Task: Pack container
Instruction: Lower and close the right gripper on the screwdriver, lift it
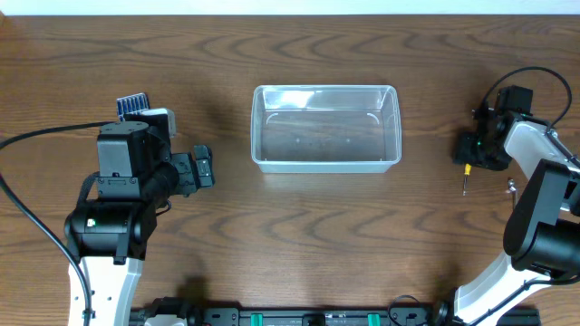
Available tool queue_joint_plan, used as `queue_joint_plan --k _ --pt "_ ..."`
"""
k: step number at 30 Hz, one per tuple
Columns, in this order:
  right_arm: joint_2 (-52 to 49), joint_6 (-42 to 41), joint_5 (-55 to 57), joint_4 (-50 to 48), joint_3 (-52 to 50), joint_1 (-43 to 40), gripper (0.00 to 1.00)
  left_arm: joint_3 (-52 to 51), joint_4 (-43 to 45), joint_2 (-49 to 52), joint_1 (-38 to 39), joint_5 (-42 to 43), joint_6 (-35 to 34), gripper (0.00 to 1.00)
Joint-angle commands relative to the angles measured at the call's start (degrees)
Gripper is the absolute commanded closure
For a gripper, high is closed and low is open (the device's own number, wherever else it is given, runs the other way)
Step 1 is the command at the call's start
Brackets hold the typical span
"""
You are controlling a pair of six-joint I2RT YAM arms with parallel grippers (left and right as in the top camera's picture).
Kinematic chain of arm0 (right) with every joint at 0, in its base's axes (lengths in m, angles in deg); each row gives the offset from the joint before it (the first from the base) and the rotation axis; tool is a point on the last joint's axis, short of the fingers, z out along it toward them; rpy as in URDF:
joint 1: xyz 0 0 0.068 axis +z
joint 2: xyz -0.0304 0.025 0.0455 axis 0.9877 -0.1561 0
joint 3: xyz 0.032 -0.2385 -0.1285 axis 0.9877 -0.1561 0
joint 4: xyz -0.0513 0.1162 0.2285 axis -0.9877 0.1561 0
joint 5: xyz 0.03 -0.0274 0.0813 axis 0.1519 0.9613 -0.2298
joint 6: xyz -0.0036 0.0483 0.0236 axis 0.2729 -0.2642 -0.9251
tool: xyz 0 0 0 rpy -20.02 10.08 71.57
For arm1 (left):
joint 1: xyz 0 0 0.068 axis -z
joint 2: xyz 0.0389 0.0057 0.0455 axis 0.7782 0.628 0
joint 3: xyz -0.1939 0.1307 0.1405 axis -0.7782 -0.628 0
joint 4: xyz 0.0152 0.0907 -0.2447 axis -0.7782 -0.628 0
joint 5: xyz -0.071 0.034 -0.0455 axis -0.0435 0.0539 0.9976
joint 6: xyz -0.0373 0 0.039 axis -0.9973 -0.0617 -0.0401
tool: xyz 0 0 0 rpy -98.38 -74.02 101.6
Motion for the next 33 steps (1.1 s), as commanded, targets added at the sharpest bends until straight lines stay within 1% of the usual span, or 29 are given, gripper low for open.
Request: queue_joint_plan --k 1,4,8,11,13,16,24,30,33 --pt "-2.6 -0.5 -0.2 0.8 -0.8 -0.6 0.45 1.3 -0.1 0.0 0.0 -0.3 1.0 0.01" --pt "-2.6 -0.5 -0.2 0.8 -0.8 -0.5 0.48 1.3 -0.1 0.0 0.0 -0.3 1.0 0.02" --pt "-2.6 -0.5 -0.2 0.9 -0.8 -0.4 0.54 1.3 -0.1 0.0 0.0 -0.3 1.0 0.01" --pt "-2.6 -0.5 -0.2 1.0 -0.8 -0.4 0.61 1.3 -0.1 0.0 0.0 -0.3 1.0 0.01" --pt "-2.6 -0.5 -0.2 1.0 -0.8 -0.4 0.63 1.3 -0.1 0.0 0.0 -0.3 1.0 0.02" --pt "-2.6 -0.5 -0.2 1.0 -0.8 -0.4 0.70 1.3 -0.1 0.0 0.0 -0.3 1.0 0.01" --pt "-2.6 -0.5 -0.7 1.0 -0.8 -0.4 0.74 1.3 -0.1 0.0 0.0 -0.3 1.0 0.02" --pt "-2.6 -0.5 -0.9 1.0 -0.8 -0.4 0.84 1.3 -0.1 0.0 0.0 -0.3 1.0 0.02" --pt "-2.6 -0.5 -1.0 1.0 -0.8 -0.4 0.85 1.3 -0.1 0.0 0.0 -0.3 1.0 0.02"
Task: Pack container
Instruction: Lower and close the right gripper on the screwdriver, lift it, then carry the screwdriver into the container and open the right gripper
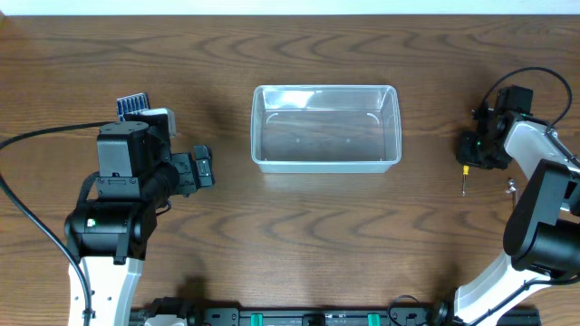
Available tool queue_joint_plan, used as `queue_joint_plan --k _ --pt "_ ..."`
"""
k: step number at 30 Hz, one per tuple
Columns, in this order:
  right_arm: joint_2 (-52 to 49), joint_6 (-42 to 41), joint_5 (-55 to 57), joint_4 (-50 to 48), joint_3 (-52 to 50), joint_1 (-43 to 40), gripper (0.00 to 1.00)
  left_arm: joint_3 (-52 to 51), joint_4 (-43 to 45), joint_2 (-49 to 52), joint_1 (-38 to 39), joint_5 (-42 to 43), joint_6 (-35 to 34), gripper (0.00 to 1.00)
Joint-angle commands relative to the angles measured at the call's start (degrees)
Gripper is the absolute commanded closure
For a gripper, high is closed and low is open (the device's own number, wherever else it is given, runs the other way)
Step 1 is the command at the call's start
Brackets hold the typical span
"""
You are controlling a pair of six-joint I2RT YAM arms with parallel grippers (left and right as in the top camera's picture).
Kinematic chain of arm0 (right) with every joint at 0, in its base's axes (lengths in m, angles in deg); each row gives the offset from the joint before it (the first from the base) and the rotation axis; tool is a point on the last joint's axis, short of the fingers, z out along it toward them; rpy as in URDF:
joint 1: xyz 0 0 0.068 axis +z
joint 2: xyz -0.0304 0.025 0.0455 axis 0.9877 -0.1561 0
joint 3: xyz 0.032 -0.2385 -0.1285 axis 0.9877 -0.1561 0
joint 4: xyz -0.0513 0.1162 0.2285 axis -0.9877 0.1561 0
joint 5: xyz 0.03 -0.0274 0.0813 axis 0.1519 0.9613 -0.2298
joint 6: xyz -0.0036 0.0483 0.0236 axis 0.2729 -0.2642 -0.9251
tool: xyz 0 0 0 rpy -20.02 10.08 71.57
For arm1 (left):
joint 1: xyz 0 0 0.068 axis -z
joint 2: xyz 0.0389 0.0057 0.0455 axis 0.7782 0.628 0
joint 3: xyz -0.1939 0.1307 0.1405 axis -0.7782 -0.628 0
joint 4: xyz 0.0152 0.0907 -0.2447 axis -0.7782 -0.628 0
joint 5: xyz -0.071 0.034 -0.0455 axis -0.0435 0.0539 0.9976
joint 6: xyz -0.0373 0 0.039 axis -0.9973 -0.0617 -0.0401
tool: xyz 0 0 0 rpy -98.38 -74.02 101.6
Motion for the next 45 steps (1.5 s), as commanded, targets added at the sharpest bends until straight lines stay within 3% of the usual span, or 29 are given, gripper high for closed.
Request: queue_joint_plan --k 1,5,15,23,27,32,38,42,45 --pt "-2.6 -0.1 -0.2 0.6 -0.9 -0.4 0.86 1.3 -0.1 0.0 0.0 -0.3 1.0 0.02" --pt "-2.6 -0.1 -0.2 0.6 -0.9 -0.4 0.98 1.3 -0.1 0.0 0.0 -0.3 1.0 0.02" --pt "-1.0 -1.2 -0.2 3.3 1.1 0.4 0.99 1.3 -0.1 0.0 0.0 -0.3 1.0 0.02" --pt "10.4 1.3 -0.2 13.9 14.7 8.3 0.99 1.3 -0.9 0.0 0.0 -0.3 1.0 0.02" --pt "15.8 10.3 -0.3 15.7 21.7 16.0 0.99 1.3 -1.3 0.0 0.0 -0.3 1.0 0.02" --pt "17.3 27.3 -2.9 15.7 25.2 28.1 0.99 1.3 -1.4 0.0 0.0 -0.3 1.0 0.02" --pt "11.3 36.8 -5.6 11.8 25.2 40.0 0.99 1.3 -1.4 0.0 0.0 -0.3 1.0 0.02" --pt "4.9 44.7 -6.0 10.8 25.2 43.3 0.99 1.3 -1.4 0.0 0.0 -0.3 1.0 0.02" --pt "0.7 45.1 -6.3 11.0 25.2 43.8 0.99 1.3 -1.4 0.0 0.0 -0.3 1.0 0.02"
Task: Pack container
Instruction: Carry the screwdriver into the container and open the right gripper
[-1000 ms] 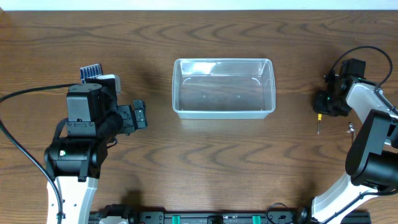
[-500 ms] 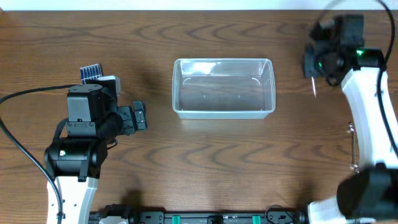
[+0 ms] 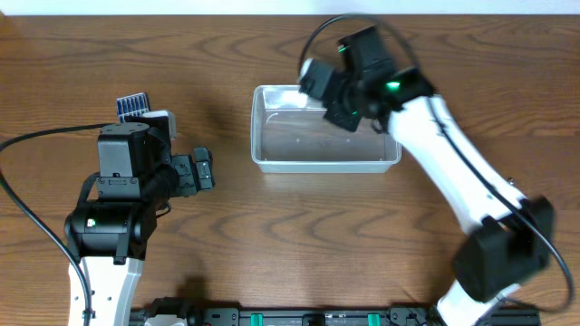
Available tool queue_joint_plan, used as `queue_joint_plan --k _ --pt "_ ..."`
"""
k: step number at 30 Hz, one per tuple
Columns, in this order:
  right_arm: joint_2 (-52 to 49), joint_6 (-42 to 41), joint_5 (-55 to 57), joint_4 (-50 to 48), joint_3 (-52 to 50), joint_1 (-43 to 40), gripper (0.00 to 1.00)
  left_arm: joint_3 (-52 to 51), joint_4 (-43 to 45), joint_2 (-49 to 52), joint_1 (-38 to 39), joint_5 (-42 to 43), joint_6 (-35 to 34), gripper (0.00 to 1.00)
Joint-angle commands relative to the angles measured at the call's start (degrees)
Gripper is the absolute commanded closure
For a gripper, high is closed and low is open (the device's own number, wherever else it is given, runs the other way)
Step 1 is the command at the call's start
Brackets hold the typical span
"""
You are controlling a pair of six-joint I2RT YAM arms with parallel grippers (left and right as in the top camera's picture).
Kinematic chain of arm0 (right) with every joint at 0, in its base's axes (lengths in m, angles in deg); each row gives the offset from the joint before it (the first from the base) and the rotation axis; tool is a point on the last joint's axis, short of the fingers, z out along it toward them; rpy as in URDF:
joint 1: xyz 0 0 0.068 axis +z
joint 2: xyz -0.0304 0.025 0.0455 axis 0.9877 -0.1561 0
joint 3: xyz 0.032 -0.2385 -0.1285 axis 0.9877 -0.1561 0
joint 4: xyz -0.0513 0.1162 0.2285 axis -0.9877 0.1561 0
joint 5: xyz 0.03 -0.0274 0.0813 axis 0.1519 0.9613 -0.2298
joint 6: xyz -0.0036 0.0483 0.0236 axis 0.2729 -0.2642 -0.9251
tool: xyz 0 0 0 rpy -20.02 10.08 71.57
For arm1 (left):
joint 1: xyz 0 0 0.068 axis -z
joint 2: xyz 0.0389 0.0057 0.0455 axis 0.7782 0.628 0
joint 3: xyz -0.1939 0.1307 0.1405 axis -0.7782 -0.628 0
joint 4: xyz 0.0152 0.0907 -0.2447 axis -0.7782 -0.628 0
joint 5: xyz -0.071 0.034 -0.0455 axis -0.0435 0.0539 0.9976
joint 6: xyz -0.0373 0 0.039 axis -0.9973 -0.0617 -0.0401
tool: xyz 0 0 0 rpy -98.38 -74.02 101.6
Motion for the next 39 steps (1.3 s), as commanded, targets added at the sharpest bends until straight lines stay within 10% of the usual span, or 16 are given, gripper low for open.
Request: queue_joint_plan --k 1,14,21,31,39 --pt "-3.9 5.3 -1.3 0.3 -0.5 0.4 0.99 1.3 -0.1 0.0 0.0 -0.3 1.0 0.02" --pt "-14.9 4.1 -3.4 1.6 -0.5 0.3 0.98 1.3 -0.1 0.0 0.0 -0.3 1.0 0.02" --pt "-15.6 3.3 -3.5 1.6 -0.5 0.3 0.70 1.3 -0.1 0.0 0.0 -0.3 1.0 0.02" --pt "-15.6 1.7 -3.5 2.1 -0.5 0.3 0.59 1.3 -0.1 0.0 0.0 -0.3 1.0 0.02" --pt "-11.2 -17.1 -3.0 4.1 9.7 -0.7 0.50 1.3 -0.1 0.0 0.0 -0.3 1.0 0.02"
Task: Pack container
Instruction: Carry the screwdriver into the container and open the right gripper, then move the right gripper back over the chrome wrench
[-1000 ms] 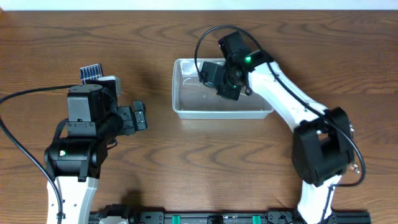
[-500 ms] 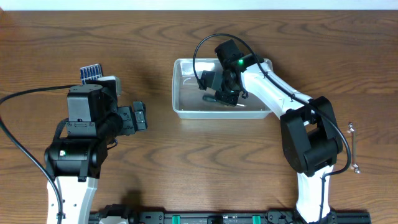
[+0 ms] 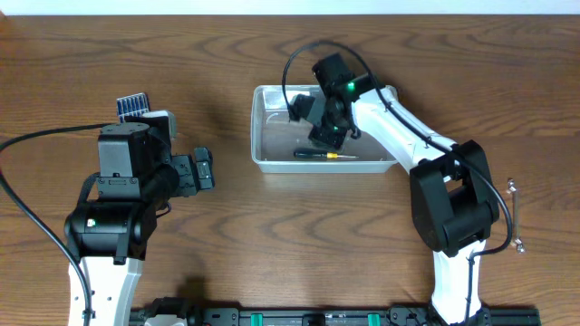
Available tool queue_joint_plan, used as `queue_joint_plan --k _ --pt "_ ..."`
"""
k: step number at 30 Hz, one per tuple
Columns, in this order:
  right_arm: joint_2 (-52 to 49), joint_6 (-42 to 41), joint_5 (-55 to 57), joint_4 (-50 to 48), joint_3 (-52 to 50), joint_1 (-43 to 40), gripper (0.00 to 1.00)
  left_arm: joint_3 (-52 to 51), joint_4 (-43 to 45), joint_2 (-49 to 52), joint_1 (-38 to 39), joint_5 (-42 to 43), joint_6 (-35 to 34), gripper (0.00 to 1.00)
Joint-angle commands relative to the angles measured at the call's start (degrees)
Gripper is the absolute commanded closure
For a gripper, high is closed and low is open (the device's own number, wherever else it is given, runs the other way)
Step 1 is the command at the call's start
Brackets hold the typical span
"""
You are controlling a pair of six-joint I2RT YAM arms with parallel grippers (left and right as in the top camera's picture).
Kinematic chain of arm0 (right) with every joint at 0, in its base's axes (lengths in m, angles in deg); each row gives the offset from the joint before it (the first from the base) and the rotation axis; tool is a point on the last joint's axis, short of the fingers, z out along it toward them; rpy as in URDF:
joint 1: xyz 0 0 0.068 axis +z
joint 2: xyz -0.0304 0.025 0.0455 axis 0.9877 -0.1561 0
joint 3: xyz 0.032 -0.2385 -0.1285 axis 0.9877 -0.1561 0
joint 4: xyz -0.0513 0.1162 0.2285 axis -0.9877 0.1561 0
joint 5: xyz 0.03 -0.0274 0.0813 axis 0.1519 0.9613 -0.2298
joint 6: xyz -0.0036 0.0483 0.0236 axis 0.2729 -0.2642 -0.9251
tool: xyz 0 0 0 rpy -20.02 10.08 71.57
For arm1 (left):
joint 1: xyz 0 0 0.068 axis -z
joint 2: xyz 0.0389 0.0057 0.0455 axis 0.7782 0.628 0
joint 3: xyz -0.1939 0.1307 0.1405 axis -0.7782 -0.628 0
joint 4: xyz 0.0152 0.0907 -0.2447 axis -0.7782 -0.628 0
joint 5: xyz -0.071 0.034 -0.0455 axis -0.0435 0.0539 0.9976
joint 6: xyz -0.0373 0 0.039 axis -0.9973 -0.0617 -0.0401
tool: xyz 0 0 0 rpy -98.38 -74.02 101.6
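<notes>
A clear plastic container point(image 3: 272, 163) stands at the middle back of the table. Inside it, along the front wall, lies a small screwdriver point(image 3: 317, 155) with a black shaft and a yellow end. My right gripper point(image 3: 319, 127) hangs over the container just behind the screwdriver, apart from it, and looks open with nothing in it. Far to the left, my left gripper point(image 3: 203, 168) rests low beside its arm; its fingers look shut and empty.
A small blue ribbed piece point(image 3: 132, 104) and a white object point(image 3: 158, 115) lie behind the left arm, partly covered by it. Two small metal bits point(image 3: 513, 186) point(image 3: 519, 243) lie at the right edge of the table.
The right gripper has dropped lower into the container's middle. The screwdriver now lies on the container floor, let go. The left arm has not moved.
The right gripper was at the far right of the table over the screwdriver lying there, and stayed there a second later. Then it was over the container's back edge. Now the screwdriver lies inside the container. The left arm stayed still throughout.
</notes>
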Motion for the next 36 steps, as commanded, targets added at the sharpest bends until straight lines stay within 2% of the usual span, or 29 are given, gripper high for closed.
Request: queue_joint_plan --k 1,3,6,7,8,12,18,23,29,30,31,32,36 --pt "5.4 -13.4 0.1 2.2 8.8 -1.5 0.49 1.3 -0.1 0.0 0.0 -0.3 1.0 0.02" --pt "7.7 -20.6 4.8 4.8 13.4 -3.3 0.48 1.3 -0.1 0.0 0.0 -0.3 1.0 0.02" --pt "12.5 -38.8 19.3 11.9 18.4 -8.6 0.42 1.3 -0.1 0.0 0.0 -0.3 1.0 0.02" --pt "14.1 -43.3 22.2 14.2 18.9 -10.4 0.37 1.3 -0.1 0.0 0.0 -0.3 1.0 0.02" --pt "16.0 -47.8 24.5 16.9 18.9 -12.8 0.22 1.3 -0.1 0.0 0.0 -0.3 1.0 0.02" --pt "21.8 -56.0 24.0 27.6 18.9 -23.4 0.18 1.3 -0.1 0.0 0.0 -0.3 1.0 0.02" --pt "27.2 -53.1 20.7 38.5 18.9 -33.6 0.18 1.3 -0.1 0.0 0.0 -0.3 1.0 0.02" --pt "32.6 -52.3 20.1 48.0 17.9 -35.5 0.18 1.3 0.3 0.0 0.0 -0.3 1.0 0.02" --pt "47.0 -52.8 17.0 46.5 6.0 -35.7 0.17 1.3 0.9 0.0 0.0 -0.3 1.2 0.02" --pt "50.2 -52.5 18.4 44.9 2.6 -35.9 0.13 1.3 0.9 0.0 0.0 -0.3 1.2 0.02" --pt "52.7 -51.7 19.7 43.2 -0.4 -36.2 0.05 1.3 0.9 0.0 0.0 -0.3 1.2 0.01" --pt "55.3 -50.0 20.1 40.8 -3.8 -36.8 0.01 1.3 0.9 0.0 0.0 -0.3 1.2 0.02" --pt "62.0 -41.5 20.1 31.3 -17.7 -40.7 0.01 1.3 1.0 0.0 0.0 -0.3 1.2 0.02"
